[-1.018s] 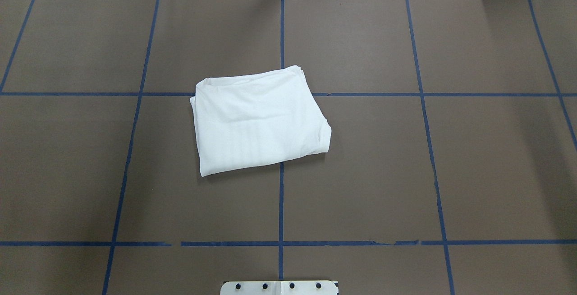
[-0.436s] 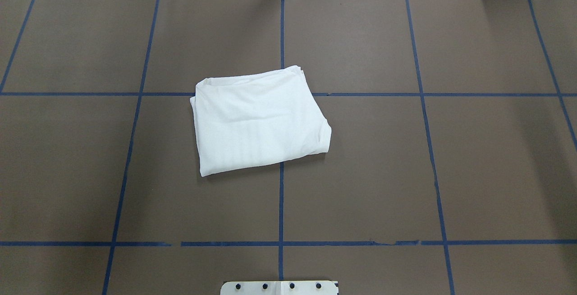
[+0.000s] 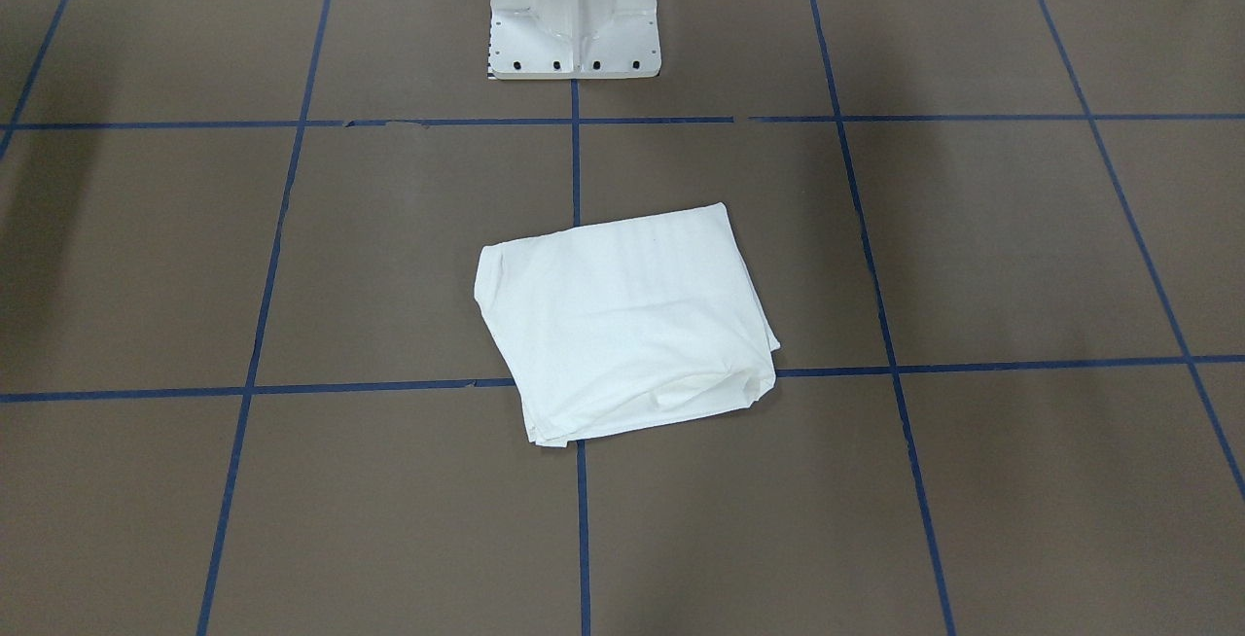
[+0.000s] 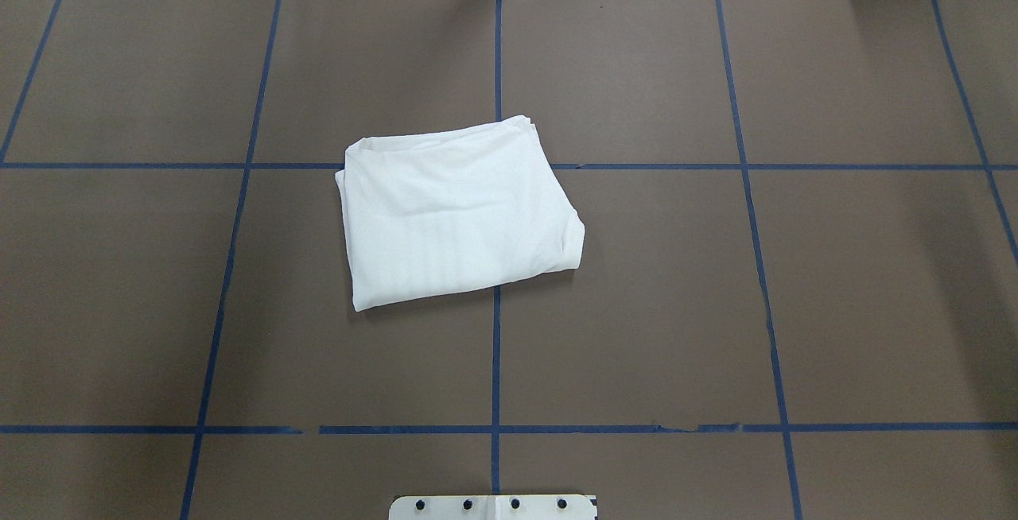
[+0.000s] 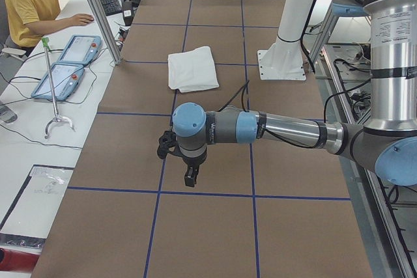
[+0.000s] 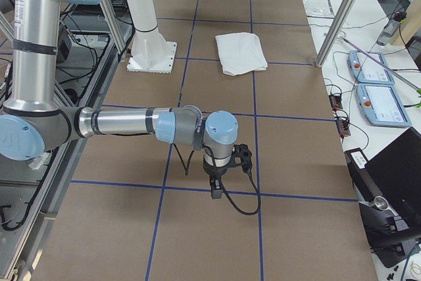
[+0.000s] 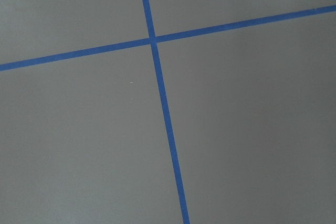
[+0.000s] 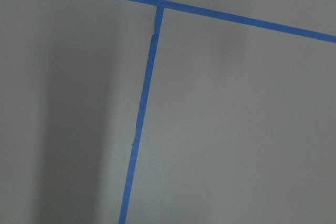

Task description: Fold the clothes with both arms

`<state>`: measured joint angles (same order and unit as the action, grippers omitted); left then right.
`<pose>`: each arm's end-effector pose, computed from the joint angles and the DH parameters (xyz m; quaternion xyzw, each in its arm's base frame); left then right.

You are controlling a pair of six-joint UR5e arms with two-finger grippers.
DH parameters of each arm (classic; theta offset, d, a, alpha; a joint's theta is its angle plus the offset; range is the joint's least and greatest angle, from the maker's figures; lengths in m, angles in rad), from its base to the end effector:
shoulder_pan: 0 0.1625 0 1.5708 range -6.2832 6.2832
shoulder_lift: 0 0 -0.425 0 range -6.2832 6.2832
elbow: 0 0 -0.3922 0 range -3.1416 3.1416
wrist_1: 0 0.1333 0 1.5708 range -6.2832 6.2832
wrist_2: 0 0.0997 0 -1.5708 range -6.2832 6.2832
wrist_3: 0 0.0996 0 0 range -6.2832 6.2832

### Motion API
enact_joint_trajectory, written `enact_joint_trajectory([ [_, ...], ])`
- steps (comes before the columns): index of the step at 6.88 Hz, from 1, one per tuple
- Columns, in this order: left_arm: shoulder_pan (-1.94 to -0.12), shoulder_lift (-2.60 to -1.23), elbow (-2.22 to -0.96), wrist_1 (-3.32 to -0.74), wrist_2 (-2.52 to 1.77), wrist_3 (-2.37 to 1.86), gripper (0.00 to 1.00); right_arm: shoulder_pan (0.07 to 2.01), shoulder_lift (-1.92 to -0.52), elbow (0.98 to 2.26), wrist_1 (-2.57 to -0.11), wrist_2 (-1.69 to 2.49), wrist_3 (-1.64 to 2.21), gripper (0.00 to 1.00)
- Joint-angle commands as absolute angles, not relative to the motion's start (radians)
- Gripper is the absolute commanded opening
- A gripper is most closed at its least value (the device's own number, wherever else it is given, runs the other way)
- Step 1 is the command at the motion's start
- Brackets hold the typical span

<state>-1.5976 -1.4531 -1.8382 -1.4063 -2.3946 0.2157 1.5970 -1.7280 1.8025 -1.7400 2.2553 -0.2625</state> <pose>-0.0719 -0.4348 0.5952 0.0417 0.3982 0.0835 0.9125 0.0812 -0.4145 0.6393 0.0041 -0.3382 -0.0951 0.9363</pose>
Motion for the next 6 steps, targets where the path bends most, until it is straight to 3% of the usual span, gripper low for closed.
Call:
enact_joint_trajectory([
  [1,-1.598,-1.456,-1.839,-1.407,-2.395,0.215,1.0,1.585,-1.73,1.79,-1.724,2.258,-0.259,1.0],
  [6,-1.598,-1.451,-1.839,-1.405,-2.395,0.215,1.0,1.586,-1.738,1.79,-1.724,2.261,-0.265,1.0],
])
